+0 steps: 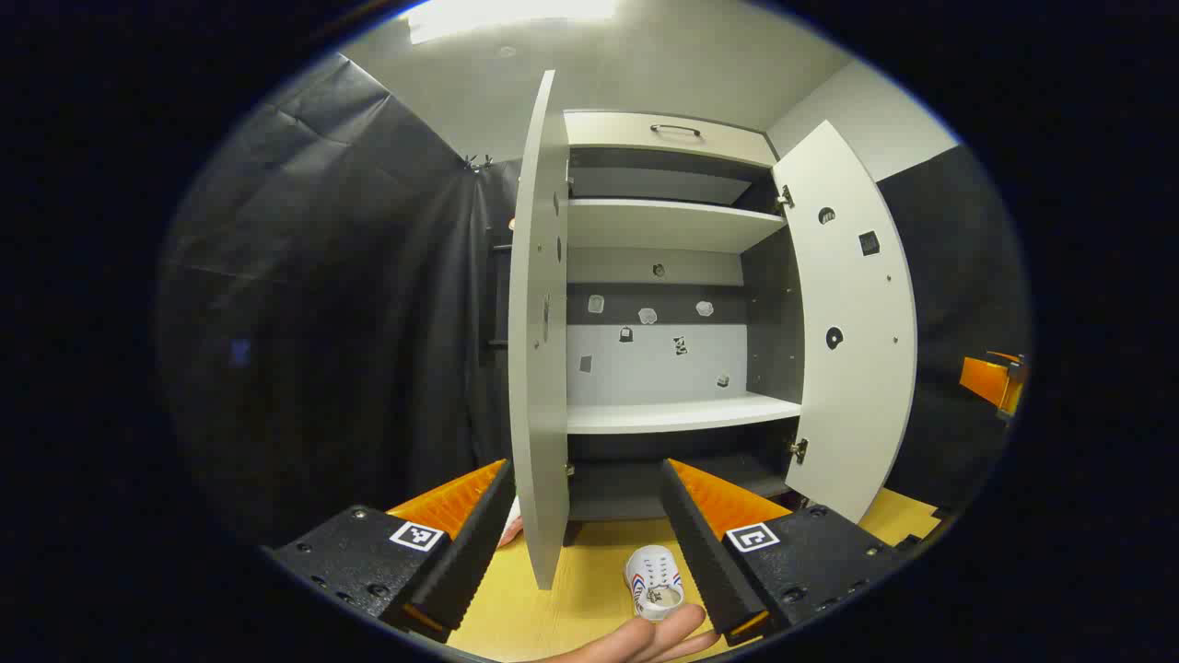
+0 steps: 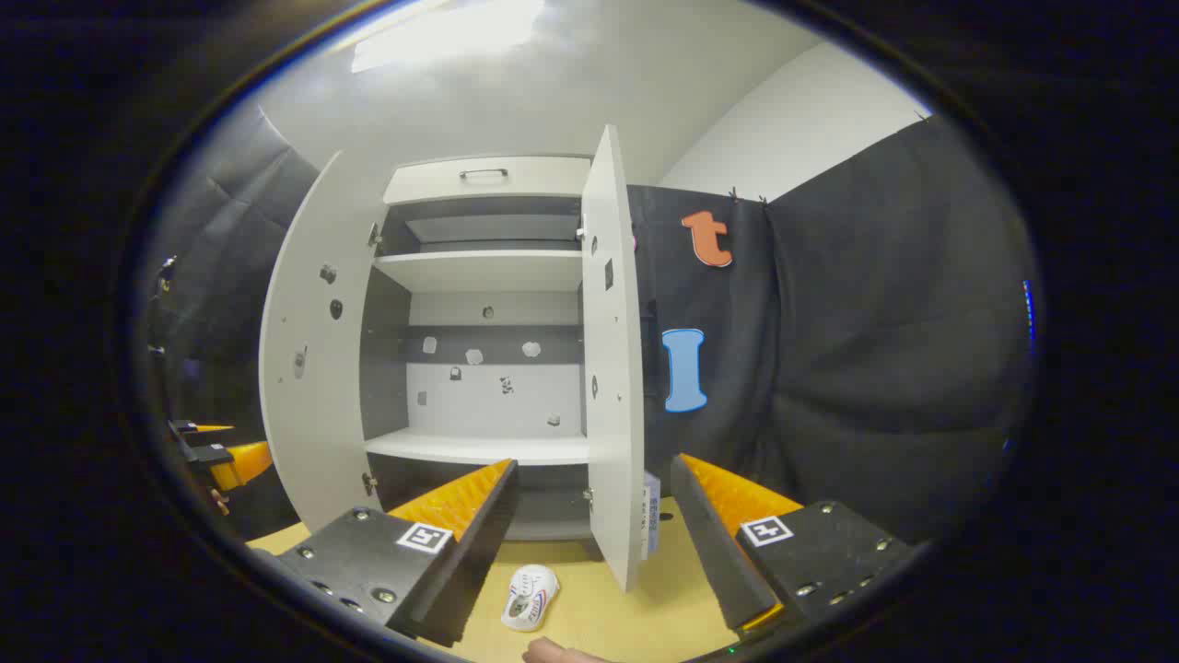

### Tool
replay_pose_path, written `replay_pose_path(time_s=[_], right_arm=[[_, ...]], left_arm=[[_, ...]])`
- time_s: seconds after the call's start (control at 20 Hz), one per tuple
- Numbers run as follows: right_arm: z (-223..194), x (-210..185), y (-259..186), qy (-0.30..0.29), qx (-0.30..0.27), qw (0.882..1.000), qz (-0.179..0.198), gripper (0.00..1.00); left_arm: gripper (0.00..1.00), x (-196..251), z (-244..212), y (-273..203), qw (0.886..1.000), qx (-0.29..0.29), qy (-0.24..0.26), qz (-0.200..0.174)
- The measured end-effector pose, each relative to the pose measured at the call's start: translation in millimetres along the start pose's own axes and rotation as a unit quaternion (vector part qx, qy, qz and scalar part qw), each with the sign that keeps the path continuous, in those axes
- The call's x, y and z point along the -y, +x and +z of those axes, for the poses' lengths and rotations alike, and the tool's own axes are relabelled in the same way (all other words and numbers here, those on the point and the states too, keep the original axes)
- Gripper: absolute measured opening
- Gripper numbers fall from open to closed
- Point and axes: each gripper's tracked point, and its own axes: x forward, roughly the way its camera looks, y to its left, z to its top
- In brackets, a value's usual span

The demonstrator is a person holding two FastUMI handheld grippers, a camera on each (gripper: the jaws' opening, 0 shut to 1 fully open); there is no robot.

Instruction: Grab one shoe with the right hand and put it into the shoe cabinet, grab the other shoe with the left hand and put it into the shoe cabinet; then close the right door with the right hand and the left door with the left hand.

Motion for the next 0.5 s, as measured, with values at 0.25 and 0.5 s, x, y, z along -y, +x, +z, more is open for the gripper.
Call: replay_pose_path(time_s=[0.25,0.5], right_arm=[[-4.1,-1.9,6.7,0.004,-0.008,1.0,0.003,0.98],[-10.8,-5.0,9.4,0.015,-0.013,1.0,0.004,0.98]], left_arm=[[0.95,-0.5,1.7,-2.4,1.0,0.007,0.001,0.0],[0.95,0.4,0.0,-2.6,1.0,0.011,-0.003,-0.008]])
